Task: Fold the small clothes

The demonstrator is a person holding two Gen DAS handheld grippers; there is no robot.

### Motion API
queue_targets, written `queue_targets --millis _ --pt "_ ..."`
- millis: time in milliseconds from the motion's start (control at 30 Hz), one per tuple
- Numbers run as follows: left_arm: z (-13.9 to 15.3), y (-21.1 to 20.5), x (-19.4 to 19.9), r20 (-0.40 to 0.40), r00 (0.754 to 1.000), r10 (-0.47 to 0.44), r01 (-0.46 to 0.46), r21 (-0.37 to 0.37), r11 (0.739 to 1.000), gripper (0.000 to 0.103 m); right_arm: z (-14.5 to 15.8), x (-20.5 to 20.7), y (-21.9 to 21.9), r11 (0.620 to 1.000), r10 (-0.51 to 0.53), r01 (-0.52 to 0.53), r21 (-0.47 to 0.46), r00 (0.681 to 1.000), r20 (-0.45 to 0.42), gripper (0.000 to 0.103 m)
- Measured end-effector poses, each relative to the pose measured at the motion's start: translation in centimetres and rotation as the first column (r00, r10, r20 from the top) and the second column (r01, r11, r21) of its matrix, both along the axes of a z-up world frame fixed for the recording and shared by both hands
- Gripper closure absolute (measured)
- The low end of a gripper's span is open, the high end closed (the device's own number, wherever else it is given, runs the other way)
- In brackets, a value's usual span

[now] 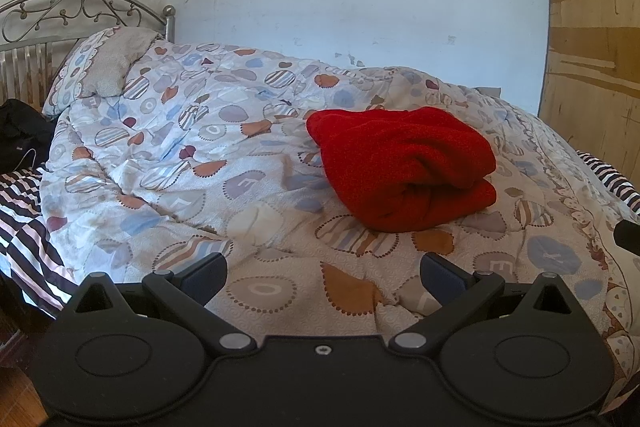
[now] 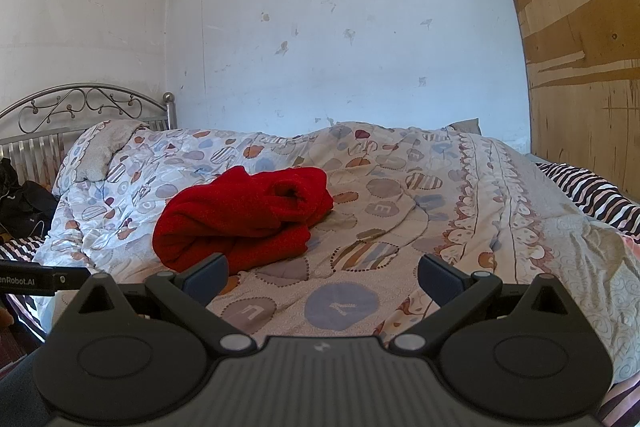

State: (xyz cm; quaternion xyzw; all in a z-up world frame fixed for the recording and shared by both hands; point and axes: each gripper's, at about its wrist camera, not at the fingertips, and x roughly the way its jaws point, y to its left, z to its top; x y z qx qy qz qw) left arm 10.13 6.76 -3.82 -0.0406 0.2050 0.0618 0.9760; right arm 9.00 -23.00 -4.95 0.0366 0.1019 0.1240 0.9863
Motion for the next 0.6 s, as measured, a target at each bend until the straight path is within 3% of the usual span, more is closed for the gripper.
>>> queue_targets --millis 600 --pt "0.07 -0.12 0.0 -0.002 1.0 -0.003 0.003 0.006 1.0 0.001 -0.15 -0.2 0.07 1.0 -0.001 0.001 0.003 1.0 -0.005 0.0"
